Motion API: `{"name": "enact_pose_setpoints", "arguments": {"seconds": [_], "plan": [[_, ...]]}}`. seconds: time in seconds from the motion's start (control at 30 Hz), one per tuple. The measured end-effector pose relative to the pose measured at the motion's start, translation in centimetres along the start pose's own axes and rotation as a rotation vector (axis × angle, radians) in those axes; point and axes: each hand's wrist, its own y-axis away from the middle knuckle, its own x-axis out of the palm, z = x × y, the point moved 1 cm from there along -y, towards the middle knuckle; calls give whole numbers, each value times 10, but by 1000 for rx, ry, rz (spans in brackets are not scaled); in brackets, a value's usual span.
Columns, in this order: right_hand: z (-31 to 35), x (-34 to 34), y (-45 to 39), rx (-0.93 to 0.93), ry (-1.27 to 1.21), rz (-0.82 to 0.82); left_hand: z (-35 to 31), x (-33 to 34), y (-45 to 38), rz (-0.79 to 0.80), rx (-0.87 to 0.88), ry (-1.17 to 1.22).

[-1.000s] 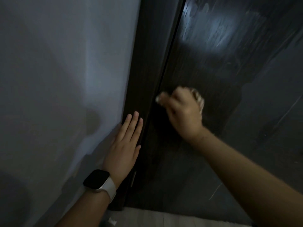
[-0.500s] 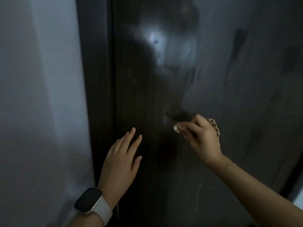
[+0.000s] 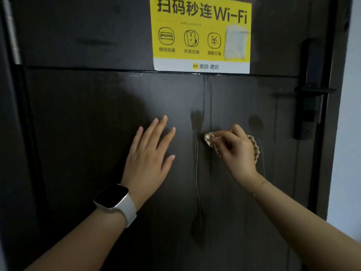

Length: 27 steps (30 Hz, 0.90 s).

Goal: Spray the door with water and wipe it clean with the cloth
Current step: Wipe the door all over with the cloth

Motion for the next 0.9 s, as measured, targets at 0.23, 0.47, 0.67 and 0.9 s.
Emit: {"name": "enact_pose_setpoints", "arguments": {"seconds": [0.23, 0.47, 0.67, 0.9], "plan": [[-12, 31, -42, -74, -23, -180, -3, 55, -22, -109, 14, -32], [-18, 40, -23, -215, 61, -211, -7, 64, -21, -211, 39, -137], [-13, 42, -16, -226, 117, -211, -6, 66, -20, -221, 53, -152], [6, 48, -21, -17, -49, -228, -4, 69, -20, -247, 71, -141]]}}
